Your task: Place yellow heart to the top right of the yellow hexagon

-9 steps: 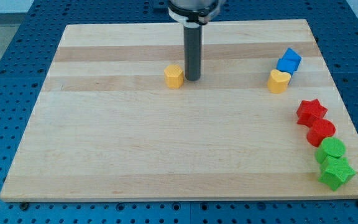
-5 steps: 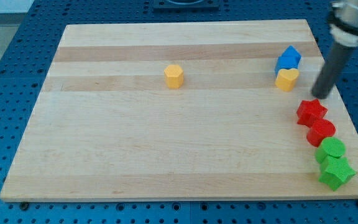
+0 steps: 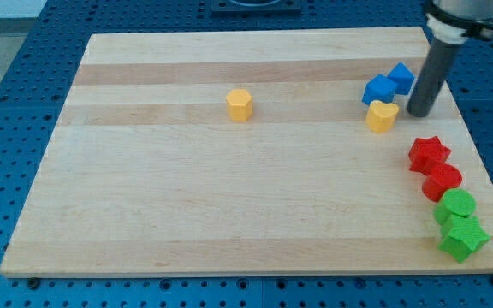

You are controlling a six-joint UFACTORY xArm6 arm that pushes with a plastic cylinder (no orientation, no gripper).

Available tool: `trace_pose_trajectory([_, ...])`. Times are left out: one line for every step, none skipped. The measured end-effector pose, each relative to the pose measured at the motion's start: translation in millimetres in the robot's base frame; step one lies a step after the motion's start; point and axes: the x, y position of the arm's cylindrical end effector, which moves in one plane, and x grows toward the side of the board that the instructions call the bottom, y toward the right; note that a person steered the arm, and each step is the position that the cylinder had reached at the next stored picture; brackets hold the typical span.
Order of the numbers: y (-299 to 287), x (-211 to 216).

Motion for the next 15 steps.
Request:
trace_pose_trajectory([-16,22])
trace_pose_trajectory([-54,34])
trace_pose_trajectory([-96,10])
trace_pose_trajectory([-143,-11])
trace_pose_trajectory([-142,10])
trace_pose_trajectory([-106,30])
trace_pose_trajectory([-78,7])
trace_pose_trajectory([-76,-25])
trace_pose_trajectory([-88,-47])
trace_pose_trajectory([-113,-59])
trace_pose_trajectory([-156,-59])
trace_pose_trajectory([-198,-59])
trace_pose_trajectory([-155,-59])
trace_pose_trajectory([-108,-52])
trace_pose_trajectory([-94,-32])
